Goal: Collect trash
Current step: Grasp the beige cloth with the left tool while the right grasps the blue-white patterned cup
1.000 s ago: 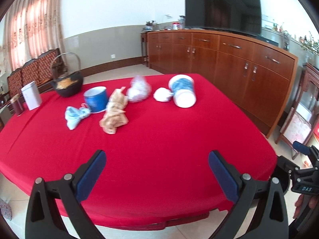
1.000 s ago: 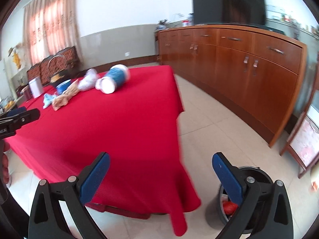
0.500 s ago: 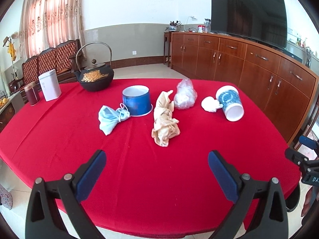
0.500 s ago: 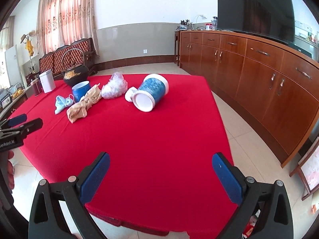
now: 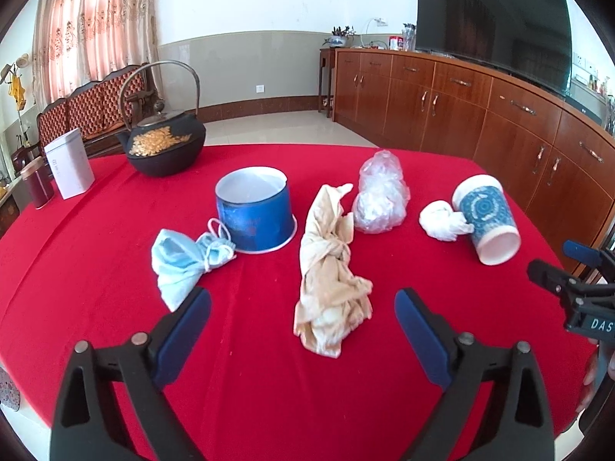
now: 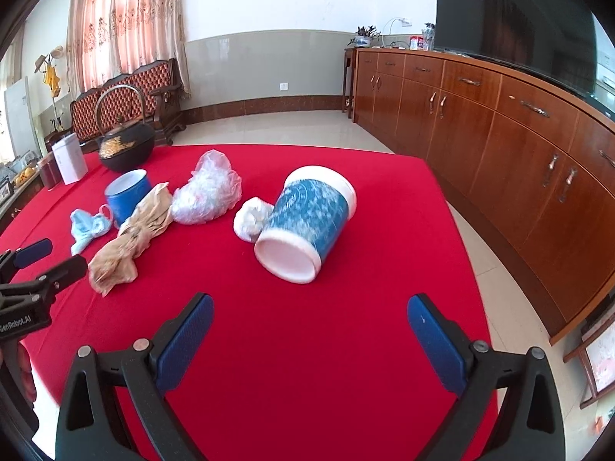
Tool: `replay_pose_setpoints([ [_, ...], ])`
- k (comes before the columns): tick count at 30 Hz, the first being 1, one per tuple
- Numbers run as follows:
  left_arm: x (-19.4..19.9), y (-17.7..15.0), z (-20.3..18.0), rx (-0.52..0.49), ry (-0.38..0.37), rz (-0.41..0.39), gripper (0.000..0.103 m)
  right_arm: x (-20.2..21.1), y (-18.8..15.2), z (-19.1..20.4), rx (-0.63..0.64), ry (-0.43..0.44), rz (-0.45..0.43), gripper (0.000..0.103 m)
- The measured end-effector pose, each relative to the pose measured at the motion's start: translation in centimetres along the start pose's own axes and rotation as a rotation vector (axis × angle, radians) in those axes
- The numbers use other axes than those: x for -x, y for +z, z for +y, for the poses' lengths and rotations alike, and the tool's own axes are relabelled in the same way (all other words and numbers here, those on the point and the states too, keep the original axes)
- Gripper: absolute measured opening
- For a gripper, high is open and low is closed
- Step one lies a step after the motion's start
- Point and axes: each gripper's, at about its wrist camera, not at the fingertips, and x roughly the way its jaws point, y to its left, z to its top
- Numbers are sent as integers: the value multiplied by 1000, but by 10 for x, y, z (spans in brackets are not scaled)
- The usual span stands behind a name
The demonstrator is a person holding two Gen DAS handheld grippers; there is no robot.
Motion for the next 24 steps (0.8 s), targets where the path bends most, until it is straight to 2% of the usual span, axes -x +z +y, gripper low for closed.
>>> replay_pose_setpoints([
  [5, -22, 3, -5, -10, -5, 32, 95, -34, 16, 6, 22, -3, 34, 96],
  [8, -32, 5, -9, -1, -33, 97, 91, -48, 24, 10, 23, 6, 43, 96],
  [11, -32, 9, -9, 7, -40, 100, 91, -62, 29, 15, 27, 15, 66, 94],
  [12, -31, 11, -9, 10, -39, 89, 91, -67, 30, 16, 30, 15, 76, 92],
  [14, -37, 13, -10, 16, -39, 107, 90, -72, 31, 16, 28, 21, 93, 78],
  [16, -45, 14, -11, 25, -48, 141, 81, -74, 30, 14, 25, 26, 102, 68],
  [17, -49, 12, -13, 18, -47, 163, 78, -74, 29, 12, 22, 33, 102, 68],
  [19, -55, 10, -15, 21, -75, 208, 59, -72, 27, 8, 19, 35, 104, 67],
  [20, -54, 10, -16, 19, -77, 203, 57, -72, 27, 7, 21, 34, 105, 66],
  [22, -51, 8, -18, 1, -89, 201, 32, -68, 25, 3, 18, 38, 103, 65],
  [24, -46, 6, -15, 14, -108, 189, 28, -64, 24, 0, 9, 41, 97, 65],
])
